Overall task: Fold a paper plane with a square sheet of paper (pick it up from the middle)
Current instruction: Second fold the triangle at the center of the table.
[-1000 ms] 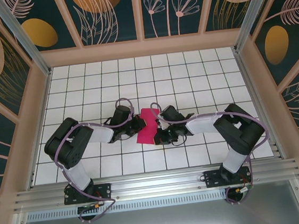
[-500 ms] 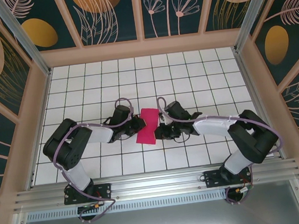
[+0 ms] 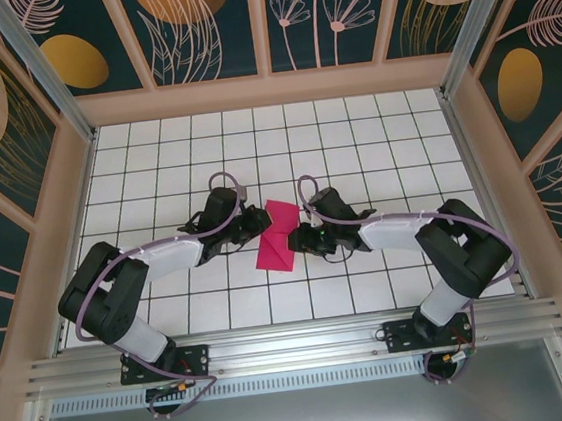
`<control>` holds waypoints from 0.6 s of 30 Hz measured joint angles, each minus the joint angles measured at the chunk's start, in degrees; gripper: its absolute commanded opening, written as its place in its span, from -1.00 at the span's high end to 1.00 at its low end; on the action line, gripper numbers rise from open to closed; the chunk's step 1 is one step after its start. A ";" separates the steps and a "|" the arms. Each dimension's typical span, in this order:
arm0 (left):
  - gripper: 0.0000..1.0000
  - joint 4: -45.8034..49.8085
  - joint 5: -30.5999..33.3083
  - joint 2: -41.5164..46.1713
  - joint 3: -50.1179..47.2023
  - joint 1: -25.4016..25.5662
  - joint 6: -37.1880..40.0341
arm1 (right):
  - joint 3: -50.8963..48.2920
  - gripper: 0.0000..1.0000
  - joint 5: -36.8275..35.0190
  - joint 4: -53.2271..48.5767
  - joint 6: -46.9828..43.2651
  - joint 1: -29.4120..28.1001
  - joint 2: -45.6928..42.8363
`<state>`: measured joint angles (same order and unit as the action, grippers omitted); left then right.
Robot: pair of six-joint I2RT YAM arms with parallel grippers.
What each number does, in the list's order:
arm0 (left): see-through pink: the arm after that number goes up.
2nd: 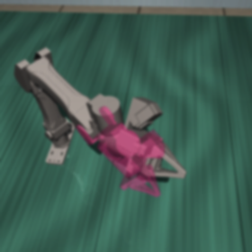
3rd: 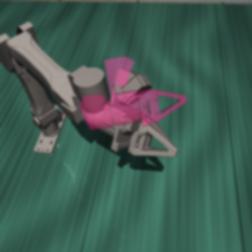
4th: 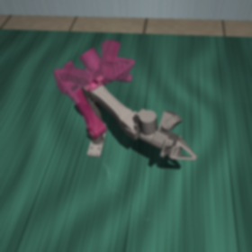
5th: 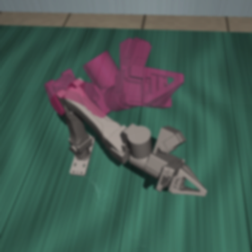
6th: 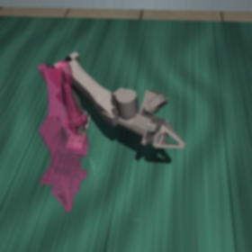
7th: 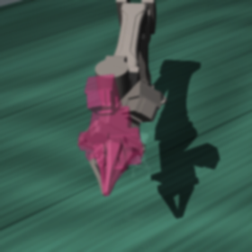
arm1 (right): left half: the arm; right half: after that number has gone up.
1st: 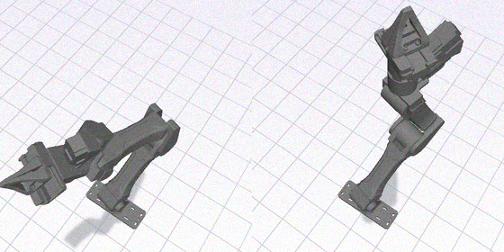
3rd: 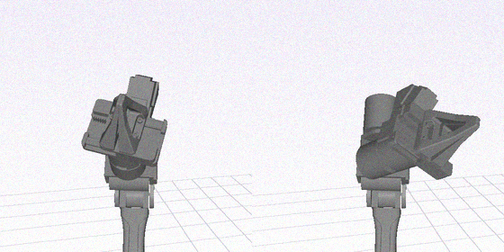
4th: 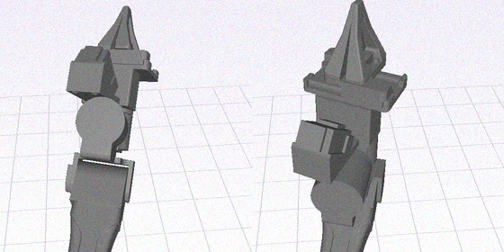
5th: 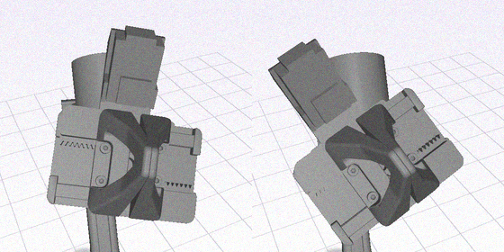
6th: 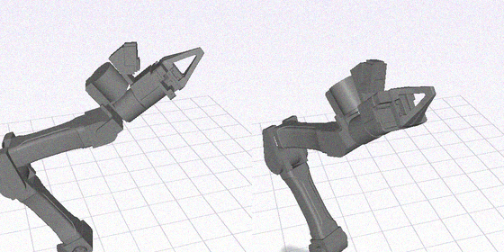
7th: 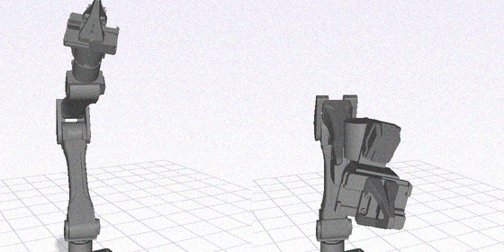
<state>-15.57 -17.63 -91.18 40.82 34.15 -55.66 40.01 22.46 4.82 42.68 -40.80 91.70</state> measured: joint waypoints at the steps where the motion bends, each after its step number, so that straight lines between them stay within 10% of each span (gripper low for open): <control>1: 0.75 -0.02 -0.20 0.00 0.00 0.00 0.11 | 0.02 0.17 -0.24 -0.02 0.11 0.00 0.07; 18: 0.80 -0.90 -3.15 -8.28 0.24 0.00 1.51 | 2.05 0.20 -1.44 1.90 1.84 0.42 4.42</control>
<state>-16.47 -20.78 -99.46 41.06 34.15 -54.15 42.06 21.02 6.72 44.51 -40.38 96.12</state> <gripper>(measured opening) 0.100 0.406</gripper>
